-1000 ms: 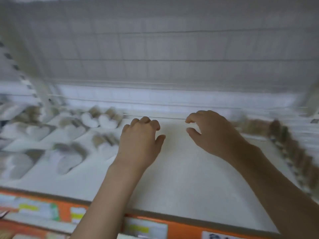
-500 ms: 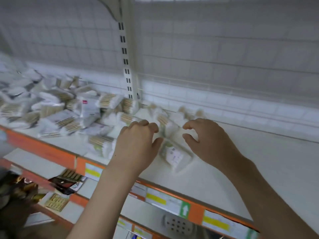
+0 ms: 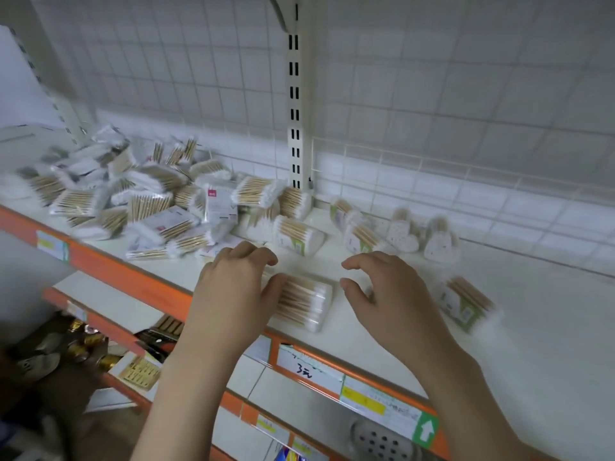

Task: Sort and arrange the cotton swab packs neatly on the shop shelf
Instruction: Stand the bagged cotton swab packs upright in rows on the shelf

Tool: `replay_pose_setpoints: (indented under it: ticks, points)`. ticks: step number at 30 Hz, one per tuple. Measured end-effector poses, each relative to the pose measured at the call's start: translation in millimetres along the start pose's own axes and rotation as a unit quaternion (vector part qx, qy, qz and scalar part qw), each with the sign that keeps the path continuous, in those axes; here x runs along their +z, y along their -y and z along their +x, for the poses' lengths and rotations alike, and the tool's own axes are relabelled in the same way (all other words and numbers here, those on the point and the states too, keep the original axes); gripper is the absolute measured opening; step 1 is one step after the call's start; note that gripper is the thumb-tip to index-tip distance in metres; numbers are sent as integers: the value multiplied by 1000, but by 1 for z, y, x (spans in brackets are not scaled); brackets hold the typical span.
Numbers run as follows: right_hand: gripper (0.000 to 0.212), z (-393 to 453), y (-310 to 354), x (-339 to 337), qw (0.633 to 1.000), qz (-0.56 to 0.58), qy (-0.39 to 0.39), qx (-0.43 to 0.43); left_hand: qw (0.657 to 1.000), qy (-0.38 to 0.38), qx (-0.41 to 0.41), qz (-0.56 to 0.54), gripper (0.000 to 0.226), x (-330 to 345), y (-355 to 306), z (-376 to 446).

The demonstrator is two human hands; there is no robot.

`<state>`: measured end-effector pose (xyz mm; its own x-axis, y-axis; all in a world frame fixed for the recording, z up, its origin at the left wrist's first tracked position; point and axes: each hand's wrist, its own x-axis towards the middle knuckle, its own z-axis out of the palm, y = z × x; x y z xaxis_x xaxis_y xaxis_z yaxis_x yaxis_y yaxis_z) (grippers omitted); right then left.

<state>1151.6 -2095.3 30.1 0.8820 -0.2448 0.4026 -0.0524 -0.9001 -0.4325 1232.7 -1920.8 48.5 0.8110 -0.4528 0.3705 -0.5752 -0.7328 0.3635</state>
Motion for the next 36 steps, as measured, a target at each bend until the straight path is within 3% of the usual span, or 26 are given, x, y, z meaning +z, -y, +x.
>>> replay_pose_setpoints:
  ticks: [8,14,25,32,36]
  points:
    - [26,15,13,14,999,49,9,12,999,-6,-29,32,24,-17,34,-2]
    - [26,45,30,30,999,32,6,15,999,2,-28,33,37,-22,77,20]
    - [28,142,65,73,995,-83,9,46,998,50,41,-11,43,-29,170,81]
    - [37,182,66,98,983,-140,-13,119,986,114,121,-31,72,-11,176,104]
    - [57,194,61,107,968,-168,14,184,982,112,152,-7,69,0,175,107]
